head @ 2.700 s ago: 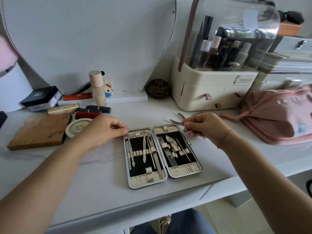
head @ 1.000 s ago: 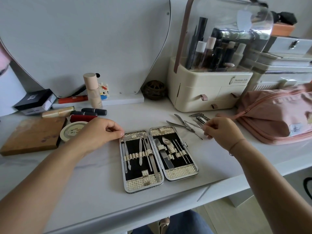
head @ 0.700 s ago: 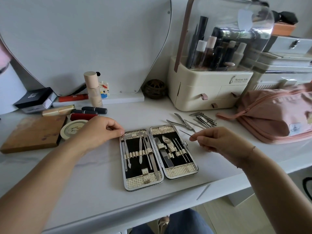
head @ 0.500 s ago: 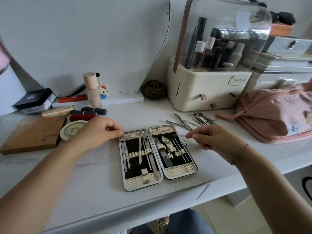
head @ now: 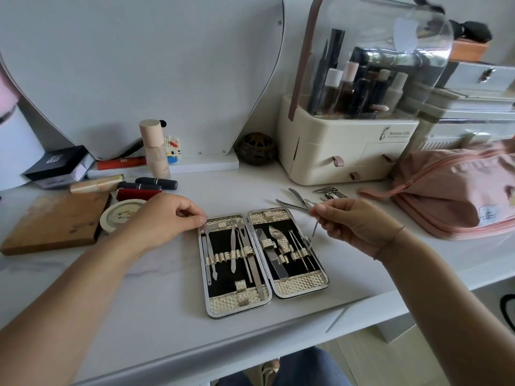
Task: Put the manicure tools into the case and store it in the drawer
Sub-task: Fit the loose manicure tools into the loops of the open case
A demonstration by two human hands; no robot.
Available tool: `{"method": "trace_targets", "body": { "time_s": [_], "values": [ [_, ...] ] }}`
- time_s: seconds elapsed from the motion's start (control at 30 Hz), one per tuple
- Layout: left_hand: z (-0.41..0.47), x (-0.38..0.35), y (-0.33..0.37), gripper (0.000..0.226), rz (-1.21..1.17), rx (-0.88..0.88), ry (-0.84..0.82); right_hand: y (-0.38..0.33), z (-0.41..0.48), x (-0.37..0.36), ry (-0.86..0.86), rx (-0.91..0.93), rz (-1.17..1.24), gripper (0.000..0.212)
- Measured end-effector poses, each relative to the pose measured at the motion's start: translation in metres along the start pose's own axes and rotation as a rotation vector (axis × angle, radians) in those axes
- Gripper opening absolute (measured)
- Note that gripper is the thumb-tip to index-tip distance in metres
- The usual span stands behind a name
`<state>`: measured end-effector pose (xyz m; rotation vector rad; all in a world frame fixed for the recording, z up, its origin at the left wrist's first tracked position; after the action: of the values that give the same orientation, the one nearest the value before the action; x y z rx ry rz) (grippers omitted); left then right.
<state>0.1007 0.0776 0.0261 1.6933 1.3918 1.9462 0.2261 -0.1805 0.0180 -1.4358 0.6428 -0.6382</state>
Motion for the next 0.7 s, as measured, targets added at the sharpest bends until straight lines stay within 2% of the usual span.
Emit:
{"method": "trace_targets", "body": {
  "time_s": [0.23,0.4,0.57,0.7],
  "values": [
    [0.001,0.000,0.000,0.007,-0.007,-0.002,0.003,-0.010,0.015,0.005,0.061,0.033,-0.286,0.013],
    [0.001,0.000,0.001,0.006,0.005,-0.010,0.006,-0.015,0.026,-0.003,0.013,0.044,-0.424,0.015],
    [0.001,-0.001,0.000,0.006,-0.003,-0.004,-0.001,-0.010,0.024,-0.028,-0.179,0.051,-0.564,0.009],
    [0.001,-0.001,-0.001,0.006,-0.003,-0.007,-0.005,-0.011,0.023,-0.026,-0.126,0.084,-0.608,0.017]
  ]
}}
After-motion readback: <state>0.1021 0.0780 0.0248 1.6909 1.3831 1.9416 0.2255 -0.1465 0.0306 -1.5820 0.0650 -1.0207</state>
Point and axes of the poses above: each hand's wrist, its own z-axis towards the middle knuckle, its own x-axis out of the back of the hand, y = z × x, the point moved 10 cm from there along z, towards the middle knuckle, and after that the axes turned 12 degrees about x, right-handed, at the moved point
